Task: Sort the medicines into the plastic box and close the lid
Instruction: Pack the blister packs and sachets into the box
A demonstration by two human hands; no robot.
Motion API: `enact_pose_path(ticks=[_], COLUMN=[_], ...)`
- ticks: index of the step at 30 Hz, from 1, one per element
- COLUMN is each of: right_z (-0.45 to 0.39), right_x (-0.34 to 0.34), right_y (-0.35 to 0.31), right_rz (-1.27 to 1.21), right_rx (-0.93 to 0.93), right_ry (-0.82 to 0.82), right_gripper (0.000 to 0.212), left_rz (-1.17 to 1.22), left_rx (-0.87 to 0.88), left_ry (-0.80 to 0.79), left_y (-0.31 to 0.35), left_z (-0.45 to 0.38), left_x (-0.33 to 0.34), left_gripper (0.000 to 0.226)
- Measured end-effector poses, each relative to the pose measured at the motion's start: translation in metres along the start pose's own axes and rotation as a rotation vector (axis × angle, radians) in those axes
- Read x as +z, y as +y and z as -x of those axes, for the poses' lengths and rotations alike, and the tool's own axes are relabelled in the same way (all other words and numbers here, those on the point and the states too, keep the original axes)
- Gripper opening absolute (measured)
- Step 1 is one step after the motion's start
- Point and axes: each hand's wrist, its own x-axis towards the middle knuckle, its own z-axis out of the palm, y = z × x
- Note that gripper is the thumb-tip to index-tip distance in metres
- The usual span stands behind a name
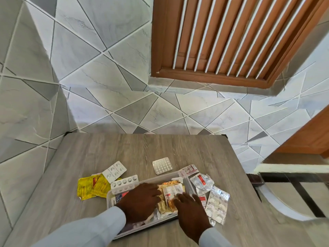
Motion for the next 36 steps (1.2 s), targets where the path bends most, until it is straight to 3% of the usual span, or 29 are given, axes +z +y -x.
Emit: enact_pose_path(ticks=[7, 13, 16, 19, 22, 25, 28, 31, 36], right_z=[-0.006, -0.012, -0.016, -0.017, -0.010, 0.000, 0.003, -0.001, -0.007], right_x=[-0.016, -0.026, -0.022, -0.007, 0.006, 0.016, 0.024, 0.027, 0.026], right_y=[0.004, 0.038, 0.081, 0.138, 0.180, 0.198, 0.203, 0.197, 0.195], right_rz=[-0.069, -0.416, -0.582, -0.588, -0.481, -0.642, -0.837, -0.873, -1.040], right_rx=[-0.052, -0.053, 0.114, 0.327, 0.466, 0.613, 0.692, 0.695, 0.729], right_ry=[-0.133, 0.124, 0.253, 0.128, -0.056, -0.148, -0.140, -0.081, -0.037], right_gripper=[0.039, 0.036, 0.037, 0.055, 0.083, 0.101, 0.100, 0.096, 0.090], left_rz=[0.096, 0.178, 0.156, 0.238, 0.372, 0.269, 0.130, 0.052, -0.127], left_rx=[-0.083, -0.235, -0.355, -0.523, -0.694, -0.723, -0.775, -0.831, -0.777], left_ry=[-0.054, 0.108, 0.158, 0.145, 0.029, -0.221, -0.439, -0.601, -0.810], left_y=[-0.001, 0.001, 0.010, 0.021, 0.036, 0.047, 0.046, 0.042, 0.045], left_z=[-0.011, -0.031, -0.055, -0.102, -0.152, -0.193, -0.222, -0.236, -0.252], left_x=[0.007, -0.011, -0.017, -0.025, -0.022, -0.013, 0.001, 0.019, 0.035], left_gripper=[0.007, 0.015, 0.020, 0.025, 0.040, 0.069, 0.090, 0.107, 0.116])
